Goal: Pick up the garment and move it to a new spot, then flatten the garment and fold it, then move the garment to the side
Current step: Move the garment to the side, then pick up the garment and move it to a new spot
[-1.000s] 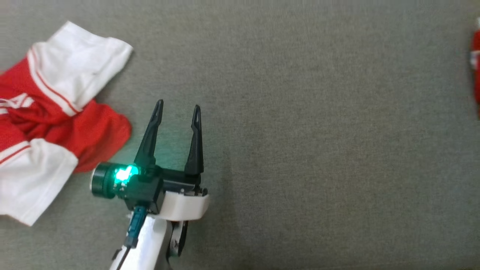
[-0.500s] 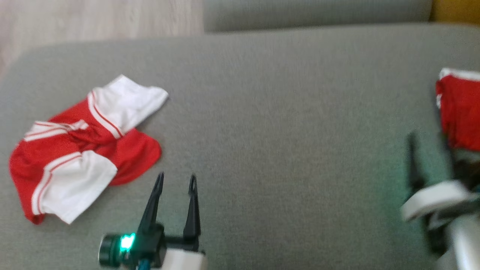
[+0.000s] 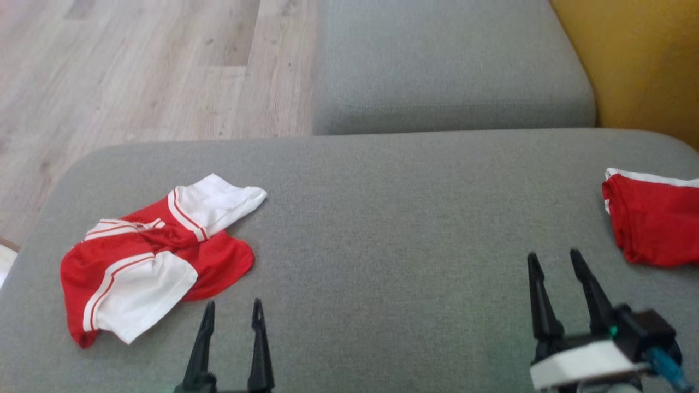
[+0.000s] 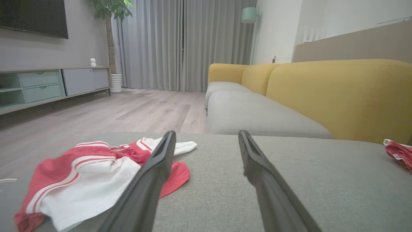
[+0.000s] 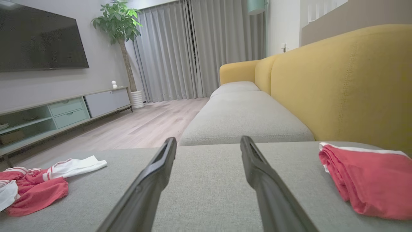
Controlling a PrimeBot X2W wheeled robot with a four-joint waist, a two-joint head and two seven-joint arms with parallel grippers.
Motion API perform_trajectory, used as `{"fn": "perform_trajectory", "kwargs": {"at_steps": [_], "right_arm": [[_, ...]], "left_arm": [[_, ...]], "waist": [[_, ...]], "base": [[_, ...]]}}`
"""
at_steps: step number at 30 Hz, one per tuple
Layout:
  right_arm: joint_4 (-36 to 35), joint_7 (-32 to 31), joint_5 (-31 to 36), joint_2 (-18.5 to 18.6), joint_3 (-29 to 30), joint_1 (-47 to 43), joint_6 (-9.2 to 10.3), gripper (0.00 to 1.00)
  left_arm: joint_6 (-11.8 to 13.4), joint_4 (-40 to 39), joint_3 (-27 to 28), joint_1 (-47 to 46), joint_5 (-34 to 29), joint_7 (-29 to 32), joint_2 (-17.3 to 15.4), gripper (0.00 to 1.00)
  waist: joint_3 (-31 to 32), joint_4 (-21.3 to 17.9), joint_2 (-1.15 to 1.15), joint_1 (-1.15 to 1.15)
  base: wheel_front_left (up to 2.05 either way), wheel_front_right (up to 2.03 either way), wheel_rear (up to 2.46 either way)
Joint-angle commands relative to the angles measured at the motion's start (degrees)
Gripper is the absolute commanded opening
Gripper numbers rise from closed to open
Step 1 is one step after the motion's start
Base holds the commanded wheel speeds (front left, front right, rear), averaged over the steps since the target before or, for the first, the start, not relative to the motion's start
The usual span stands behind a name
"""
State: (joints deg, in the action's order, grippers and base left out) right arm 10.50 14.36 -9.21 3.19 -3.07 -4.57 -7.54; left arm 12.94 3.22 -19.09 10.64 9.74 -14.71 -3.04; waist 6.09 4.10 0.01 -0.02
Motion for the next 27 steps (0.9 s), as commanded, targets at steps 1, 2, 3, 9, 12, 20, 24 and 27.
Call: {"fn": "perform_trajectory", "kwargs": {"at_steps": [1,2,3,9,12,20,24,27], "right_arm": [[-2.3,0.6,-0.4,0.0,-1.1,0.3,0.05,1.00],[-3.0,0.6,-0.5,0.0,-1.1,-0.8,0.05,1.00],[-3.4,0.6,-0.5,0.0,-1.0,-2.0,0.05,1.00],[-3.1,0.6,0.8,-0.1,-1.2,-7.8,0.05,1.00],[-3.3,0.6,0.9,-0.2,-0.4,-9.0,0.05,1.00],[-3.7,0.6,1.4,-0.3,0.3,-9.6,0.05,1.00],[-3.6,0.6,1.5,-0.3,0.2,-9.5,0.05,1.00],[-3.5,0.6,1.7,-0.3,0.1,-9.7,0.05,1.00]], "left_arm": [[0.5,-2.5,2.2,-1.0,-0.1,-0.3,0.2,1.00],[0.5,-3.1,2.3,-0.4,-0.2,-0.3,0.2,1.00],[0.4,-3.6,2.4,0.3,-0.2,-0.3,0.2,1.00],[-1.0,-5.1,3.2,4.2,-1.2,-0.3,0.2,1.00],[-1.7,-5.0,3.6,4.9,-1.8,-0.3,0.2,1.00],[-2.6,-4.0,4.3,4.9,-2.3,-0.3,0.2,1.00],[-2.7,-3.7,4.7,4.7,-2.4,-0.3,0.2,1.00],[-2.8,-3.4,5.1,4.6,-2.5,-0.3,0.2,1.00]], "waist": [[0.9,-0.1,-0.01,0.02],[1.2,-0.1,-0.01,0.02],[1.5,0.0,-0.01,0.02],[2.8,0.3,-0.01,0.02],[3.1,0.3,-0.01,0.02],[3.4,0.7,-0.01,0.02],[3.5,0.9,-0.01,0.02],[3.5,1.1,-0.01,0.02]], "base": [[0.00,0.00,0.00],[0.00,0.00,0.00],[0.00,0.00,0.00],[0.00,0.00,0.00],[0.00,0.00,0.00],[0.00,0.00,0.00],[0.00,0.00,0.00],[0.00,0.00,0.00]]}}
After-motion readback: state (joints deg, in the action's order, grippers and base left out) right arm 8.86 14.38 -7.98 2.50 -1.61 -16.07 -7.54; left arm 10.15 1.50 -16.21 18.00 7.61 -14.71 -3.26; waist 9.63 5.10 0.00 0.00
